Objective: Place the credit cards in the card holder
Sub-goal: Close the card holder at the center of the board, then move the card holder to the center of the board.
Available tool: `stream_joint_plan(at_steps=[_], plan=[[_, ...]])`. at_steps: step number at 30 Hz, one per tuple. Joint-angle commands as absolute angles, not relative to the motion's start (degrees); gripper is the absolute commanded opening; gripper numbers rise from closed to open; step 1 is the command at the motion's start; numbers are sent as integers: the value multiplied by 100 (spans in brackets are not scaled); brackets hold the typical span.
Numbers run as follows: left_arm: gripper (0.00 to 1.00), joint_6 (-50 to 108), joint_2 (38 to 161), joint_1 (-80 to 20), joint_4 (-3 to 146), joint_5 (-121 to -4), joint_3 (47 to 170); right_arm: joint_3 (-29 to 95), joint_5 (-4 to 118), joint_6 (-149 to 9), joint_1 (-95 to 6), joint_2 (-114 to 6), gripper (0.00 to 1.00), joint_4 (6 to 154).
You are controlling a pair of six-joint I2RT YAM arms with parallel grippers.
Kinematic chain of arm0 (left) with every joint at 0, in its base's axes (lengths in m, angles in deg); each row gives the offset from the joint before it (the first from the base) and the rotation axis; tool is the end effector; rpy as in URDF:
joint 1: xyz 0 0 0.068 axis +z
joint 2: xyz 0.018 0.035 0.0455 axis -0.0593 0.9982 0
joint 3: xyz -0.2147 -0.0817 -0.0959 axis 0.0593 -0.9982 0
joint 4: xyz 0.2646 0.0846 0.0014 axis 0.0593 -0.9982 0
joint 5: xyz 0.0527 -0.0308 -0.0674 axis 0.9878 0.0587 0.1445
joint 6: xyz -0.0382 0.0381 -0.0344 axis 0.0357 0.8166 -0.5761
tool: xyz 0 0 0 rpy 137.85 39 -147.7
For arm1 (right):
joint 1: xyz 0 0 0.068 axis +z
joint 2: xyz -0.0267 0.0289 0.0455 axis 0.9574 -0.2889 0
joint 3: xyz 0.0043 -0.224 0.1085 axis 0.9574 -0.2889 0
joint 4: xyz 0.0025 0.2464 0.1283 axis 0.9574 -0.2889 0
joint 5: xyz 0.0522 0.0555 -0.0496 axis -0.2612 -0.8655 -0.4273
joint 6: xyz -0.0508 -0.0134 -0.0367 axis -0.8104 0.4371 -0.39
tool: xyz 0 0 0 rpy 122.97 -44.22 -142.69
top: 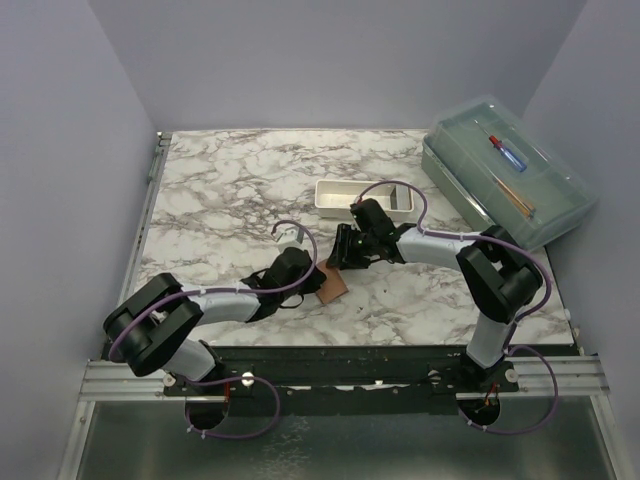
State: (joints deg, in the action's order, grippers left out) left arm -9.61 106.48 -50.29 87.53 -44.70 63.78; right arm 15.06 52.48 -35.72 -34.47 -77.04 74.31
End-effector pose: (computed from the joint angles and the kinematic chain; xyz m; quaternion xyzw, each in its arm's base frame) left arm 0.2024 -0.2041 0.0957 -0.0602 0.8900 -0.2827 0.3527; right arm 0.2877 0.2439 0.0999 -0.0136 0.9419 0.2816 0.1825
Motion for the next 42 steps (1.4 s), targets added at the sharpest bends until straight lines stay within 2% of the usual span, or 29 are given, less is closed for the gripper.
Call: stream_joint_plan(at_steps=[1, 10, 18, 23, 28, 34, 42], plan=[[0, -815, 10853, -5056, 8022, -4149, 5870, 1069, 5585, -3642, -3357, -8348, 52, 6735], [0, -975, 11202, -5054, 7730, -4660, 6264, 1048, 5610, -3636, -3357, -8373, 52, 6839], [0, -491, 11239, -5059, 7630, -4289, 6349, 1203, 5549, -3689, -3357, -8396, 52, 6666], [0, -855, 11301, -5151, 7705, -4290, 6241, 1024, 5479, -3595, -3358, -8230, 52, 6757], [0, -1198, 11743, -5450, 7887, -3876, 6094, 957, 5851, -3773, -3357, -8096, 53, 6567], [0, -1409, 11959, -5658, 8391, -3456, 5726, 688, 5754, -3633, -3359, -7812, 53, 6782], [0, -1824, 12451, -6459, 8620, -2387, 5517, 635, 5895, -3638, -3359, -7455, 53, 6778]])
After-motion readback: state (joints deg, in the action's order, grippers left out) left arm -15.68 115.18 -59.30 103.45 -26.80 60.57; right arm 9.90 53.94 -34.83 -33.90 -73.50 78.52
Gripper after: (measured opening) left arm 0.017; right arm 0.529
